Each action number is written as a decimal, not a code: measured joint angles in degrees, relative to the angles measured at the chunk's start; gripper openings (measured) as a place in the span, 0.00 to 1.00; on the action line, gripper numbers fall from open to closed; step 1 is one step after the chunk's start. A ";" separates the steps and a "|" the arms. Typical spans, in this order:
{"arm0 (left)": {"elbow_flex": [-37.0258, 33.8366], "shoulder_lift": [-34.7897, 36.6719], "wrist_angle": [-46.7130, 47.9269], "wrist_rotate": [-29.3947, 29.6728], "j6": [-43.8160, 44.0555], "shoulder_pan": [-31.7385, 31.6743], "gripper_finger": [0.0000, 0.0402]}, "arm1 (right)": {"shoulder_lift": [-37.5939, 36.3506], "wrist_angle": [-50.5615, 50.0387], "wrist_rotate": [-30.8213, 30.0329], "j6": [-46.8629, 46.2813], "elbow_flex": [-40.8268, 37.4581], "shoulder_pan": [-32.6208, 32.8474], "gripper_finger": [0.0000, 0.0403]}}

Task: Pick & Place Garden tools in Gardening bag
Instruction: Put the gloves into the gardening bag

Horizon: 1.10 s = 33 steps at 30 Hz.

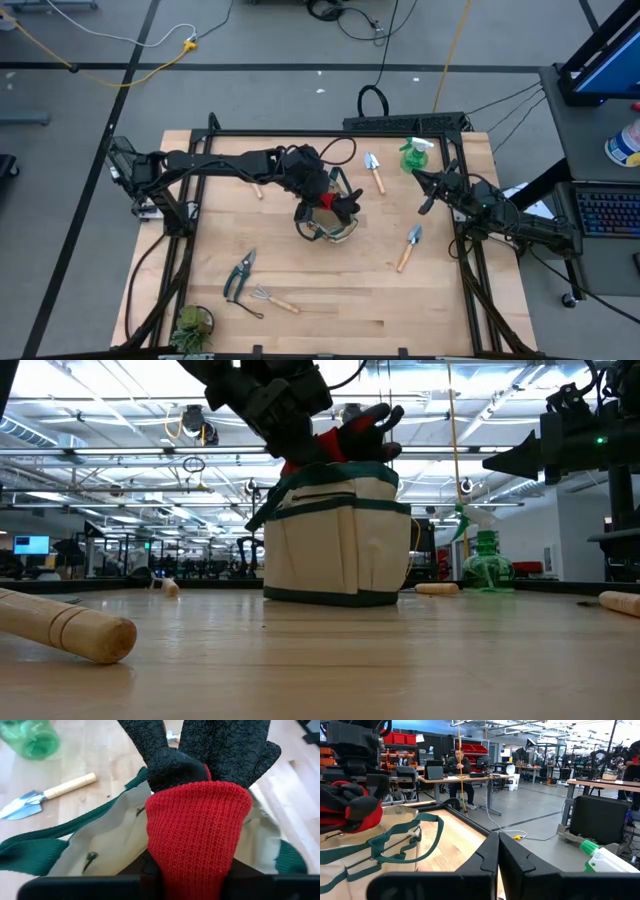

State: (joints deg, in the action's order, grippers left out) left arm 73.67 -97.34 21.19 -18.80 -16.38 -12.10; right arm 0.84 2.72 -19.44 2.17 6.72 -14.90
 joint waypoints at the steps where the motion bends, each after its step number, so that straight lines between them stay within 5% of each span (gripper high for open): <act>1: 0.00 0.00 0.02 0.77 -0.02 0.01 0.22 | 0.00 0.00 0.00 0.00 0.00 0.00 0.00; 14: 0.00 0.02 -1.64 4.37 0.00 0.00 0.54 | 0.00 0.00 0.04 0.00 0.00 0.00 0.00; 33: -0.02 0.02 1.51 4.41 -1.49 0.00 0.63 | 0.00 0.00 0.04 0.00 0.00 0.00 0.00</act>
State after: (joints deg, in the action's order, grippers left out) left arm 73.65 -97.32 22.70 -14.39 -17.87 -12.10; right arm 0.84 2.72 -19.40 2.17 6.72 -14.90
